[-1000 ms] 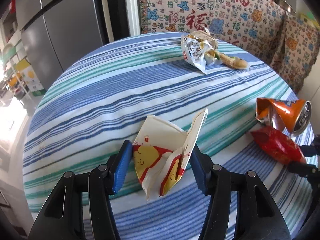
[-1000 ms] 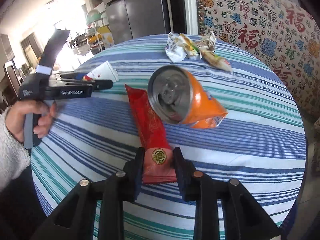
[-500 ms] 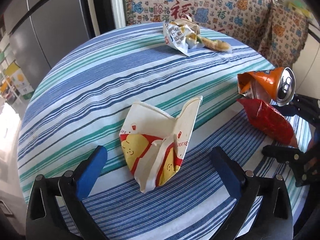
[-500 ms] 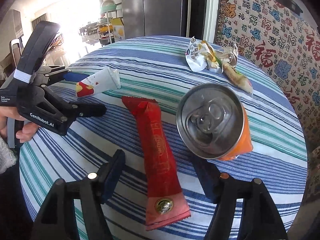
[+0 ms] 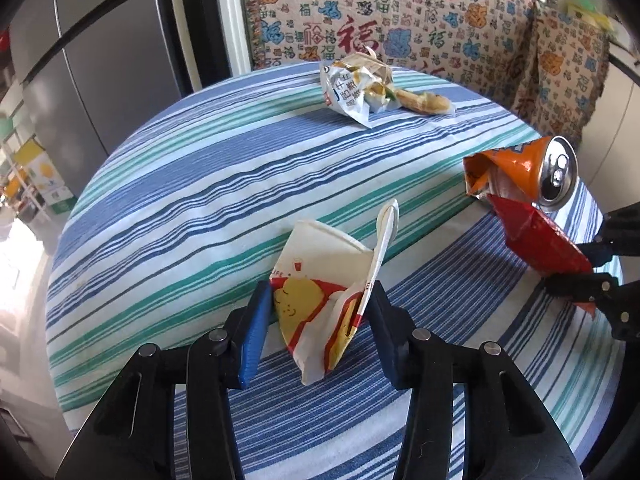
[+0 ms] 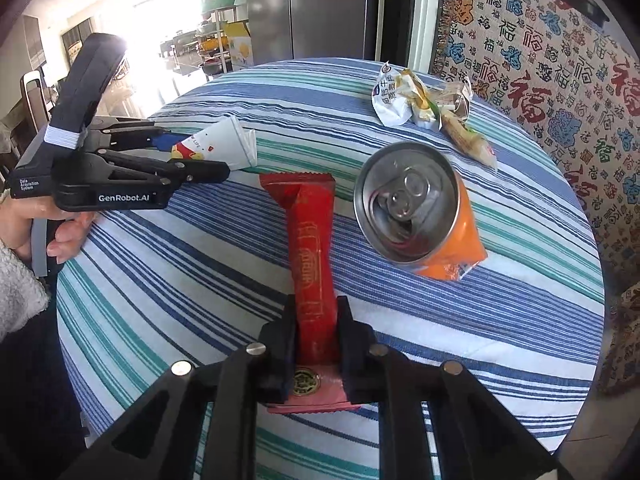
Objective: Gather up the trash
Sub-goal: 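Lift the paper cup with the left tool while the right tool lifts the red wrapper, then carry the paper cup and red wrapper to the wastebasket and release both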
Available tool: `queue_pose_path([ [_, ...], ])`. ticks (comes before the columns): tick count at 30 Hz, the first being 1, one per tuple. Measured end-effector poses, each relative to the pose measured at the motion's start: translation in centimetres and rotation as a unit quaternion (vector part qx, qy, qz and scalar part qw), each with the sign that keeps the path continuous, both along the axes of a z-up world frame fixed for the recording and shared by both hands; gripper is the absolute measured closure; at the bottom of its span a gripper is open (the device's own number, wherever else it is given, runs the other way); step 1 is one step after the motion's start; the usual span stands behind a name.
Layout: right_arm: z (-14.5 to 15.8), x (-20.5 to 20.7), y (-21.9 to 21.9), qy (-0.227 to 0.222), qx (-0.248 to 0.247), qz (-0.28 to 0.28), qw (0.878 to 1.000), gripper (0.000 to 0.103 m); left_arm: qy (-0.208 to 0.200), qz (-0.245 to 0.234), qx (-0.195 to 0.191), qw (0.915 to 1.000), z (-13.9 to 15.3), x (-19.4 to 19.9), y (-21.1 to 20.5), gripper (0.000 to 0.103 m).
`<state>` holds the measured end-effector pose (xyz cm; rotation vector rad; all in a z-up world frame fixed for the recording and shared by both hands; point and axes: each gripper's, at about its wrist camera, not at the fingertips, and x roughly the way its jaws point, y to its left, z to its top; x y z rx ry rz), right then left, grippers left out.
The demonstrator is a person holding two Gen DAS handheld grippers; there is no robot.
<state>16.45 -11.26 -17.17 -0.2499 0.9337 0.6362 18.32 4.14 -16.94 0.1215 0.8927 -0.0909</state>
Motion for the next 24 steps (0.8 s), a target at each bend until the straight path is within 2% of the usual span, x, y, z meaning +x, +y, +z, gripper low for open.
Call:
queue_pose_path([
  [3, 1.4, -0.5, -0.7, -0.001, 0.025, -0.009, 1.0, 0.086, -0.016, -0.007, 0.01, 0.9998, 0.8, -0.8, -0.8, 0.055],
  [8, 2.9, -1.9, -1.8, -0.008, 0.04, -0.03, 0.999, 0.086, -0.028, -0.011, -0.006, 0.9995, 2.0, -2.0, -1.7, 0.055],
  [15, 3.7, -3.4, -3.6, -0.012, 0.055, -0.06, 0.997, 0.086, -0.035, -0.023, -0.018, 0.999, 3.0, -2.7, -3.0, 0.055],
  [24, 3.8, -4.9, -7.4, -0.007, 0.057, -0.121, 0.991, 0.086, -0.034, -0.047, -0.055, 0.9968, 4.0, -4.6, -5.0, 0.055],
])
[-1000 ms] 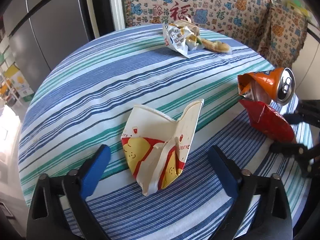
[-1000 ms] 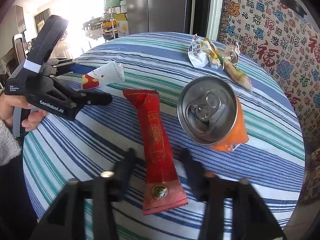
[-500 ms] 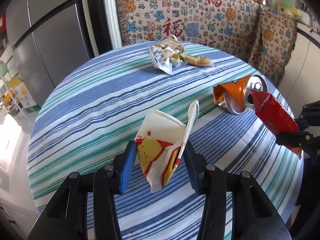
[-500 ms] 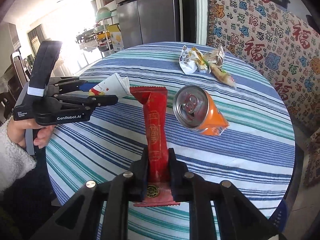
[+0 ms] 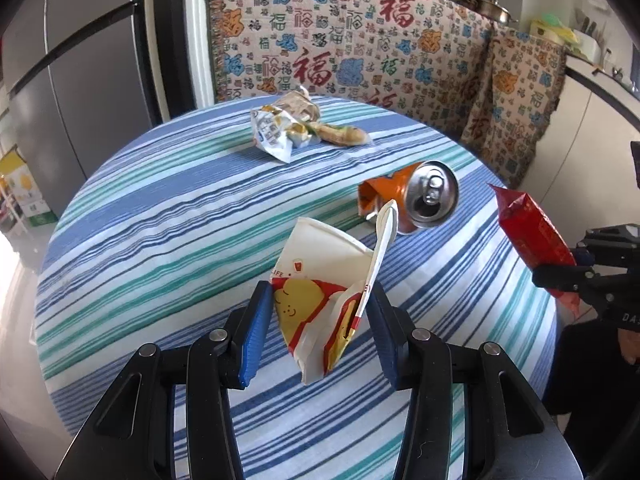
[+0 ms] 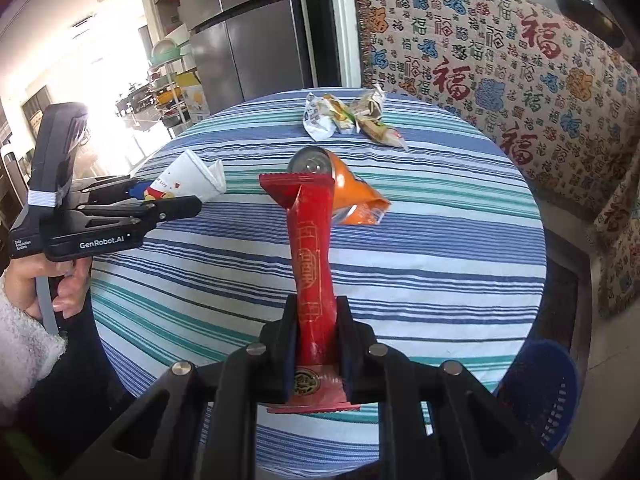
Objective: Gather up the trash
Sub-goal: 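Carry the paper cup and red wrapper to the wastebasket and release both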
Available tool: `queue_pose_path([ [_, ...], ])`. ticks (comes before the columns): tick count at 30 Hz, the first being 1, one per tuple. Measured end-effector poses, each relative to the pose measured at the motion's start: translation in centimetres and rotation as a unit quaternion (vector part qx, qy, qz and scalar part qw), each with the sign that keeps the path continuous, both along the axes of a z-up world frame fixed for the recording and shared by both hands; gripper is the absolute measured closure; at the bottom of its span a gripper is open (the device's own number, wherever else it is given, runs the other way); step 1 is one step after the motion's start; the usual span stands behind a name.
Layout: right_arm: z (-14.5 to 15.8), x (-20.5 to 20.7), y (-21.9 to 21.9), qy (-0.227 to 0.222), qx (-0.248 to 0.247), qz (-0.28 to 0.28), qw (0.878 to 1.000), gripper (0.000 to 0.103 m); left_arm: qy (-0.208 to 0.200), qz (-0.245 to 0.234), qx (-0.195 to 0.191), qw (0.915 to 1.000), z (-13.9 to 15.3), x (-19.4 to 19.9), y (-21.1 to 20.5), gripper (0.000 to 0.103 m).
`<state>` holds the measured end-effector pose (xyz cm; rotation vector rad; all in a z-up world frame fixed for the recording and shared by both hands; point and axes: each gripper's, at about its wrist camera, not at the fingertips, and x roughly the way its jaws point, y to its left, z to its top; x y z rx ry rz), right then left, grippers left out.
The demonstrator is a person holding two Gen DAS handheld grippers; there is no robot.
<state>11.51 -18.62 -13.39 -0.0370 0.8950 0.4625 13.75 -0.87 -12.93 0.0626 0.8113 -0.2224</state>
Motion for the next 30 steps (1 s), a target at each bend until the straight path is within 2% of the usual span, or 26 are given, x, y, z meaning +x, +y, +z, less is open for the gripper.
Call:
queue_pose_path([
  [8, 0.3, -0.9, -4.7, -0.004, 0.011, -0.059, 0.998, 0.086, -0.008, -0.051, -0.023, 0.9984, 1.5, -1.2, -4.3, 0.055],
  [17, 0.2, -2.1, -10.6, -0.007, 0.017, -0.134, 0.991, 0.086, -0.007, -0.134, -0.041, 0.9901, 2.8, -1.2, -13.2, 0.055],
  [23, 0.5, -3.0, -16.0, -0.011, 0.016, -0.206, 0.978, 0.086, -0.008, -0.188, -0.046, 0.981, 3.2, -0.4, -19.7, 0.055],
  [30, 0.4, -2.8, -23.5, 0.014, -0.002, -0.297, 0.955, 0.086, 0.004, -0.235, -0.062, 0.9699, 3.3, 2.1, -27.3, 0.055],
])
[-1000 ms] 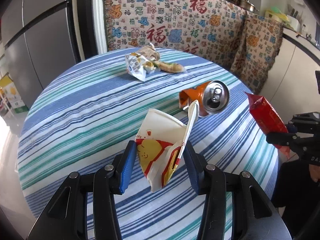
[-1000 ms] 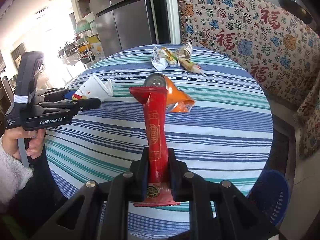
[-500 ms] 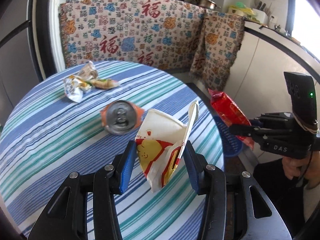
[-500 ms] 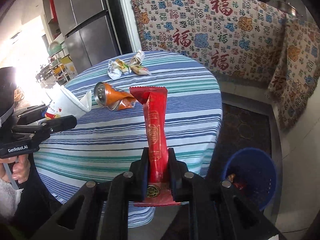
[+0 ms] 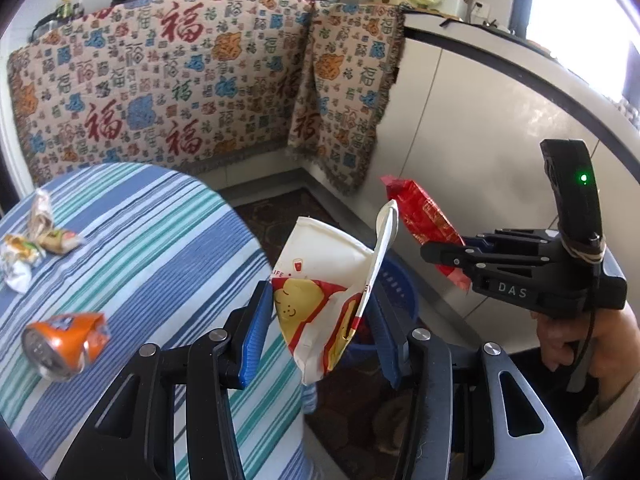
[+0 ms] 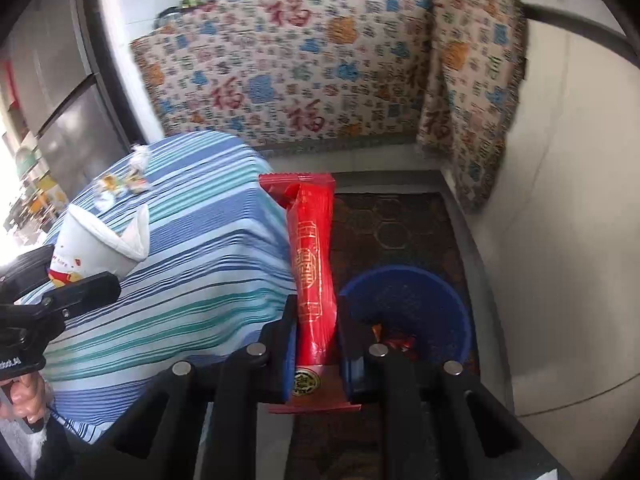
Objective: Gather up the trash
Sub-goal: 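Carry the paper cup and red wrapper to the wastebasket and release both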
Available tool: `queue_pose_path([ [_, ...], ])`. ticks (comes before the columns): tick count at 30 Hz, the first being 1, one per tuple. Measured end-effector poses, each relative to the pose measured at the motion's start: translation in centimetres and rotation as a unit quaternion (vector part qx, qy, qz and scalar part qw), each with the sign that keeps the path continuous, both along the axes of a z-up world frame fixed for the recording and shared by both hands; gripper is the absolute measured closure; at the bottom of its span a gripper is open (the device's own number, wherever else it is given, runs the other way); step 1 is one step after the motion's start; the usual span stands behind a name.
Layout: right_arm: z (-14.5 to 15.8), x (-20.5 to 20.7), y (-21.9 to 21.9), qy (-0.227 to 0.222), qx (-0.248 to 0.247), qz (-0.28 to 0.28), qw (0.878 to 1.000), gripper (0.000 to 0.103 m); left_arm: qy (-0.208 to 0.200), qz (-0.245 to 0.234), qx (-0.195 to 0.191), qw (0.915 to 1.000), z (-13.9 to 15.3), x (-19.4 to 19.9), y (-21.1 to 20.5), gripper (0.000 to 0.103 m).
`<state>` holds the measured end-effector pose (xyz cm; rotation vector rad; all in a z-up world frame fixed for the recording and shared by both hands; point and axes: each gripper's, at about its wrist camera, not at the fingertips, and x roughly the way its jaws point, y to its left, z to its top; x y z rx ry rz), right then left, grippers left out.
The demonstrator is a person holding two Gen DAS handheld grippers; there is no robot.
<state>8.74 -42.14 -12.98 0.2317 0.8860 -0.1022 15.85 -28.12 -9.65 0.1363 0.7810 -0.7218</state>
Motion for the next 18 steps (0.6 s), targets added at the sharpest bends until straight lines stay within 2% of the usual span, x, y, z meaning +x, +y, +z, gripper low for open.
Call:
queue_pose_path([
  [6, -1.6, 1.3, -5.9, 0.03, -0.002, -0.047, 0.998, 0.086, 0.017, -0.02, -0.005, 0.9996, -1.1, 2.7, -5.9, 0.055],
  [10, -3.2, 1.8, -9.0, 0.032, 0.011, -0.064, 0.997, 0.086, 0.028, -0.025, -0.004, 0.9993, -2.4, 4.3, -9.1, 0.055],
  [18, -5.8, 3.0, -12.2, 0.034, 0.023, -0.066, 0.997, 0.086, 0.049, -0.032, 0.005, 0.9983, -4.8, 6.8, -14.4, 0.055],
])
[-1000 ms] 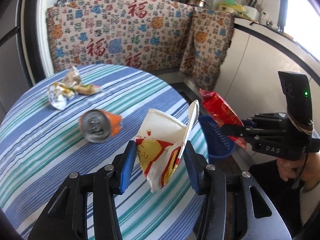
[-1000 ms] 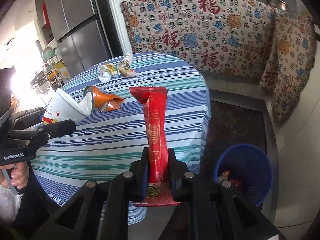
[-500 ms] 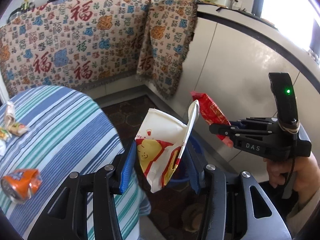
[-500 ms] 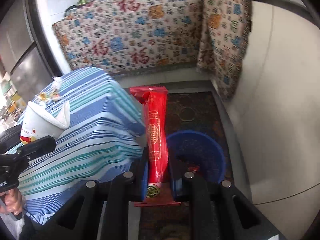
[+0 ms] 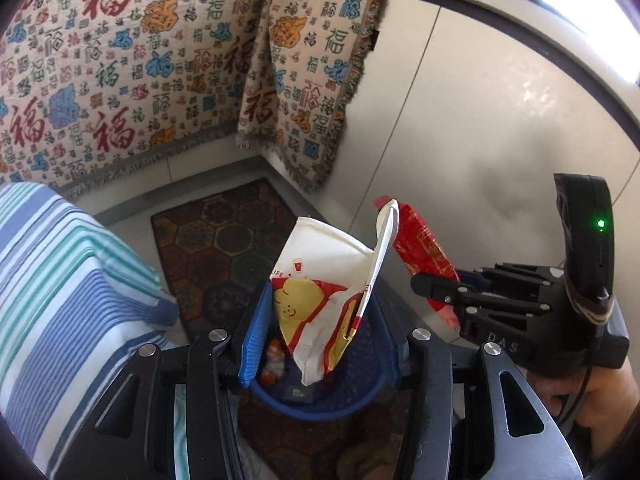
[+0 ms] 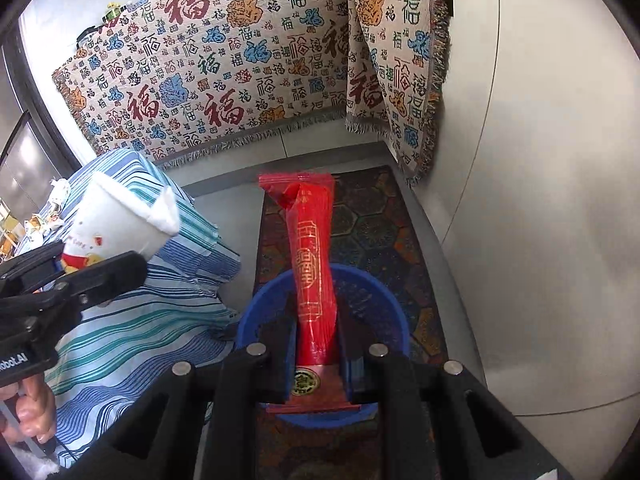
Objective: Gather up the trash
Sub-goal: 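Carry the paper cup and red wrapper to the wastebasket and release both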
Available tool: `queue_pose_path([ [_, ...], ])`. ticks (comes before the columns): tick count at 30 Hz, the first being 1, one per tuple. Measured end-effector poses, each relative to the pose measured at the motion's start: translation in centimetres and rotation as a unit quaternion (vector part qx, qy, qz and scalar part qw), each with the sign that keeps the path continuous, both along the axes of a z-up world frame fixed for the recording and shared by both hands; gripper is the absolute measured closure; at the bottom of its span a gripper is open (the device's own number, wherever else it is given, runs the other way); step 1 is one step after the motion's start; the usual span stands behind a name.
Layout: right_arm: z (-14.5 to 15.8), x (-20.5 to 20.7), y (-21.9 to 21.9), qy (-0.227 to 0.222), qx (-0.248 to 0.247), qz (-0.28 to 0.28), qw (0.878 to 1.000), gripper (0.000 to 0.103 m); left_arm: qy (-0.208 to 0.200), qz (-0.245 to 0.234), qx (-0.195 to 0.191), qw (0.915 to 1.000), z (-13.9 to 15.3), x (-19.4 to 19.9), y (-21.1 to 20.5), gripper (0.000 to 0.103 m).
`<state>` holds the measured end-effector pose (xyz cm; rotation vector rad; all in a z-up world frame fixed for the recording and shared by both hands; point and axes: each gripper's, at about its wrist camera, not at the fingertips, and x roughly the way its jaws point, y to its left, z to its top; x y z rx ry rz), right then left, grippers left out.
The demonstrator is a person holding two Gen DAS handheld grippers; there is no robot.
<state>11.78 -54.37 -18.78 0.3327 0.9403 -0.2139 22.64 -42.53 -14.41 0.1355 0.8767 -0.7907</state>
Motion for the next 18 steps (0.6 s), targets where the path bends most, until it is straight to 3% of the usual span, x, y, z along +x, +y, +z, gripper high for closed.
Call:
queue_pose_path([
  [13, -2.9, 2.2, -1.6, 0.016, -0.02, 0.012, 1.0, 0.083, 0.027, 0.001, 0.013, 0.9995, -3.8, 2.5, -3.0, 0.05],
  [14, -3.0, 2.4, -1.8, 0.018, -0.023, 0.012, 1.0, 0.08, 0.028, 0.001, 0.013, 0.9995, -4.0, 2.7, -3.2, 0.049],
  [16, -3.2, 2.6, -2.2, 0.015, -0.025, 0.009, 1.0, 0.066, 0.033, -0.005, 0.005, 0.9994, -4.2, 3.0, -3.4, 0.036],
  [18, -3.1, 2.5, -2.6, 0.009, -0.023, 0.0, 1.0, 0.046, 0.029, -0.003, 0.002, 0.9996, -4.3, 3.2, -3.5, 0.03],
])
